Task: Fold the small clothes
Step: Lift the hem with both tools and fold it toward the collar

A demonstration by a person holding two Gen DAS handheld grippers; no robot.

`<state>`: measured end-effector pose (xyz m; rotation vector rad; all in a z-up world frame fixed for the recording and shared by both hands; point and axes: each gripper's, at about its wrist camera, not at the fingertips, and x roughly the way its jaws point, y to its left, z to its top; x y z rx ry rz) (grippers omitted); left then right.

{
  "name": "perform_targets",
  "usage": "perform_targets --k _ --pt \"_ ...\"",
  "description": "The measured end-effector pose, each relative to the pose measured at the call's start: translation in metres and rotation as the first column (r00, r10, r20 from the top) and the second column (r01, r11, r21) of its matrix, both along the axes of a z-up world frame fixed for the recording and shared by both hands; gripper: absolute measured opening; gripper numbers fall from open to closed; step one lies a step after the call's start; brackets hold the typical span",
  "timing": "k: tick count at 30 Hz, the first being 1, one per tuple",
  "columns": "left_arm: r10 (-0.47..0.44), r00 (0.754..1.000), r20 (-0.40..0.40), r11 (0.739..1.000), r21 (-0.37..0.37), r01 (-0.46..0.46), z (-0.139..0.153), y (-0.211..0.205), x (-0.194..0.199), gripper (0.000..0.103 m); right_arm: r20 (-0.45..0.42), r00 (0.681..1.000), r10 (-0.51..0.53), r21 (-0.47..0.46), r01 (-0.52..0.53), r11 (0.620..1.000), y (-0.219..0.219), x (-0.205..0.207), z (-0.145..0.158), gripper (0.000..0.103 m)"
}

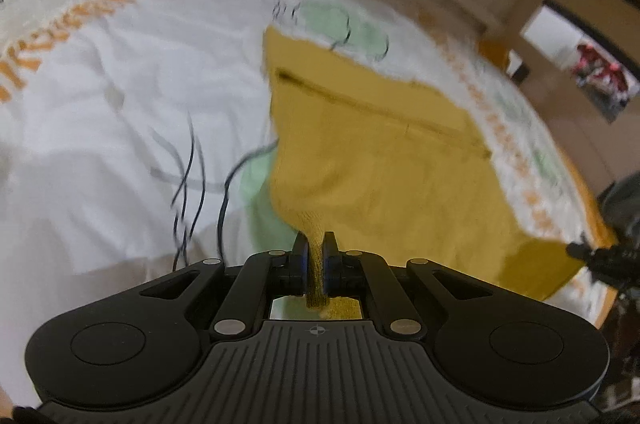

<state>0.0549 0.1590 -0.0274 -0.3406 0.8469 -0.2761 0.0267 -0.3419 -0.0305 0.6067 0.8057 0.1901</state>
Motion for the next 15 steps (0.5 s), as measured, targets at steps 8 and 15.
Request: perform_targets --k 8,15 --pt "0.014 0.995 0.094 0.997 -0.080 -0.006 0.040 0.005 0.047 0.006 0.125 0.992 -0.023 0.070 0.014 0.997 -0.007 0.045 0.035 0.018" --pt "0.055 0.986 0.160 0.994 -0.100 -0.039 0.058 0.004 0.113 0.006 0.211 0.975 -0.069 0.077 0.054 0.996 -0.018 0.121 0.051 0.018"
